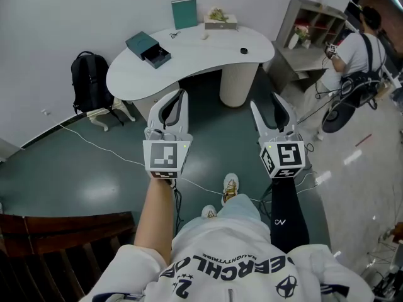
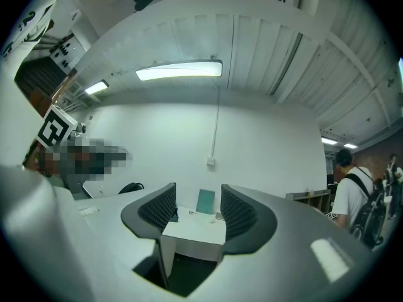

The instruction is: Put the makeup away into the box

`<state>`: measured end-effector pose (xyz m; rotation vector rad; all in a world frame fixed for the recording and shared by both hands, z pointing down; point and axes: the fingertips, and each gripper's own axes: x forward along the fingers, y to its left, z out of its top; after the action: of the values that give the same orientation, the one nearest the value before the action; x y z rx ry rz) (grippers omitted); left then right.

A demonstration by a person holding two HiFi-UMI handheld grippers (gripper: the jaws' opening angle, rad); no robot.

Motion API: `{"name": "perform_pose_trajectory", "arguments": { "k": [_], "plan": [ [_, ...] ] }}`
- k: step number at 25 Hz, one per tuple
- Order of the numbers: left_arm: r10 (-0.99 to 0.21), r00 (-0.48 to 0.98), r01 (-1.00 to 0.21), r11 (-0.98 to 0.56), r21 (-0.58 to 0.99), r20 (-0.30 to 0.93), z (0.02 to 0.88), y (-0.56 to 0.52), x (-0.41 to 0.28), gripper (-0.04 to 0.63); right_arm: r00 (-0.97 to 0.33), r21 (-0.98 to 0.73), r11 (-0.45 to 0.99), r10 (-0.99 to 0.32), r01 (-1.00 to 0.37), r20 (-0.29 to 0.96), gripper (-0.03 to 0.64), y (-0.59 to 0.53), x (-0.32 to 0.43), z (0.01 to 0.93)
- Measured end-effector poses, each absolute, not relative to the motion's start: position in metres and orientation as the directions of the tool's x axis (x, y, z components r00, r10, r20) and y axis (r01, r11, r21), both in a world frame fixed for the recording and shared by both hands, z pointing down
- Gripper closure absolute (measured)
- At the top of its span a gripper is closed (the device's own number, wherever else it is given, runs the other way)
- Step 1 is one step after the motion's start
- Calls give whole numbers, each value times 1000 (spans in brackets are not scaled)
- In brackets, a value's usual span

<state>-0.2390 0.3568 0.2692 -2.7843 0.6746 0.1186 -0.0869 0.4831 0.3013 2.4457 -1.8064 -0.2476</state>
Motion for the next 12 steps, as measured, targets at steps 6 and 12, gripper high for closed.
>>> {"name": "perform_pose_trajectory", "arguments": {
  "k": [6, 12],
  "plan": [
    [-435, 889, -457, -856, -242, -141, 274, 333, -210, 588, 280, 167, -288, -957, -943, -74, 364, 457, -61, 309],
    [-418, 893, -445, -874, -197, -164, 268, 300, -165, 588, 269, 156, -280, -959, -947, -86, 365, 419, -12, 310]
  ]
}}
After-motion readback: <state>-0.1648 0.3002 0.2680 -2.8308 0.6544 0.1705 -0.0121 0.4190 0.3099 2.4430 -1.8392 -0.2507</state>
